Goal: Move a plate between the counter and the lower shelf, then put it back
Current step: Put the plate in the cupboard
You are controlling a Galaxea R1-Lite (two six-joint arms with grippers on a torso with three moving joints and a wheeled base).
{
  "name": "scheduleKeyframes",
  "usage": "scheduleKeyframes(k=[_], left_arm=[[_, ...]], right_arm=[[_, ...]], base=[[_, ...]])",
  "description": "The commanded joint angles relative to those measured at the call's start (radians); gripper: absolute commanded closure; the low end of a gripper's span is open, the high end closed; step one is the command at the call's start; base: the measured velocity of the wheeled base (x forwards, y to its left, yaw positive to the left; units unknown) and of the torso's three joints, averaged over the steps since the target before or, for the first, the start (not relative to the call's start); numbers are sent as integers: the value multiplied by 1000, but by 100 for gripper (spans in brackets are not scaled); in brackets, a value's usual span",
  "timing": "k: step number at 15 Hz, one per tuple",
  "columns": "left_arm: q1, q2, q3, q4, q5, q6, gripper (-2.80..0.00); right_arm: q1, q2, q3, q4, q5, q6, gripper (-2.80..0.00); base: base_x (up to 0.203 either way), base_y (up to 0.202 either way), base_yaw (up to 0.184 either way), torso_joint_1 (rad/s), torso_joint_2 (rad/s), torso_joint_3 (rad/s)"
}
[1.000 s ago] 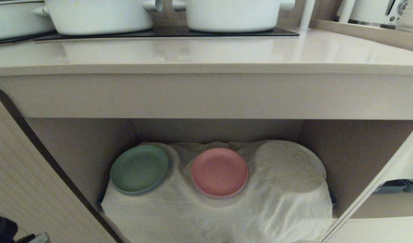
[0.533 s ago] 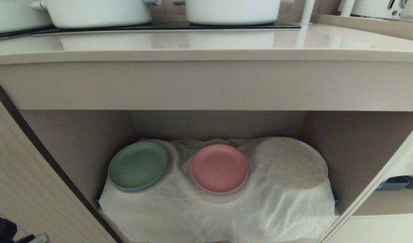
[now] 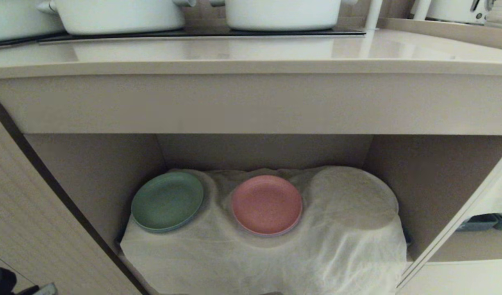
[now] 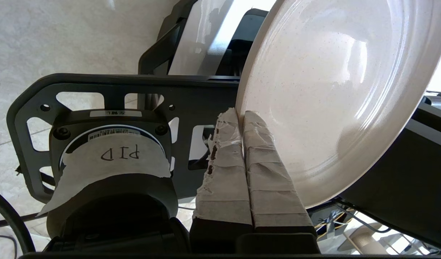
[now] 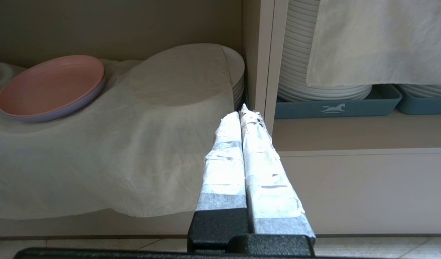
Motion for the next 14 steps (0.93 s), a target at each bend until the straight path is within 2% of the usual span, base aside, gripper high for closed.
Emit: scheduleKeyframes(k=[1,14], left_arm=[[0,-1,-5,3,0,-1,0],[0,-1,4,2,-8,-1,0]], right_arm=[[0,1,0,0,0,0,0],[0,1,0,0,0,0,0]], base=[[0,0,0,0,0,0],[0,0,0,0,0,0]])
